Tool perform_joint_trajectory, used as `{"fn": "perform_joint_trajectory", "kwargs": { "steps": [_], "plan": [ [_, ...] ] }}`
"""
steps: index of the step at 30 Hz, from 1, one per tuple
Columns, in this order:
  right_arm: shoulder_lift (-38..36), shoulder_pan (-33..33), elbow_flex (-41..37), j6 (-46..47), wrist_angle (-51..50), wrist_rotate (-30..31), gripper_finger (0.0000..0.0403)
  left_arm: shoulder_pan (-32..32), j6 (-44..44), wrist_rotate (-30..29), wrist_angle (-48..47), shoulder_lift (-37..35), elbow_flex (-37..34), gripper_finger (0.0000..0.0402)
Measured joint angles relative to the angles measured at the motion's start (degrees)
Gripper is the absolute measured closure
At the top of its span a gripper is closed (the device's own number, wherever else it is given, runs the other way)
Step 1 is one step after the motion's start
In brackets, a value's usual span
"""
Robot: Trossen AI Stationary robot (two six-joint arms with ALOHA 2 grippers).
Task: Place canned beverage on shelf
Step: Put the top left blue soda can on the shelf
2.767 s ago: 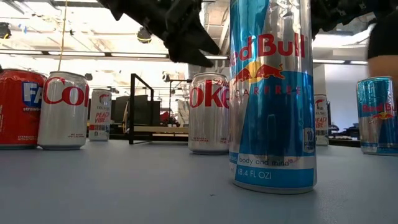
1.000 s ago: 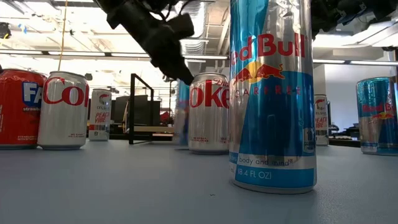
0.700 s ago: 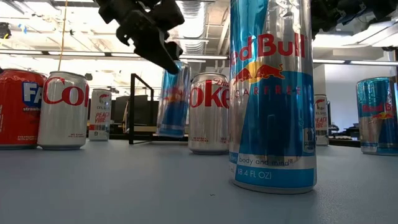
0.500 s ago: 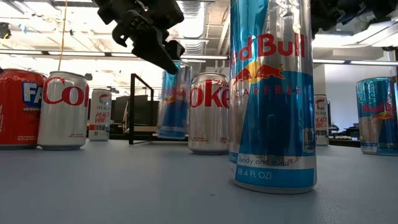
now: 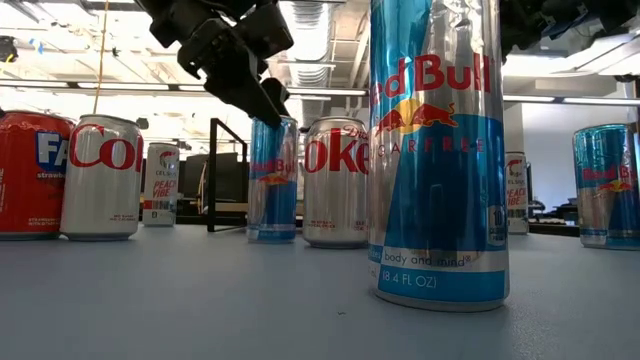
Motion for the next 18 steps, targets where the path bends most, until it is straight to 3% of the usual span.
{"fn": "perform_joint_trajectory", "kwargs": {
  "steps": [8, 18],
  "plan": [
    [0.0, 0.0, 0.0, 0.0, 0.0, 0.0, 0.0403, -0.3, -8.1, -2.1, -1.0, -0.3, 3.9, 0.0096],
    [0.0, 0.0, 0.0, 0.3, 0.0, 0.0, 0.0403, -0.4, -23.0, -6.1, -13.7, -0.3, 9.1, 0.0095]
  ]
}}
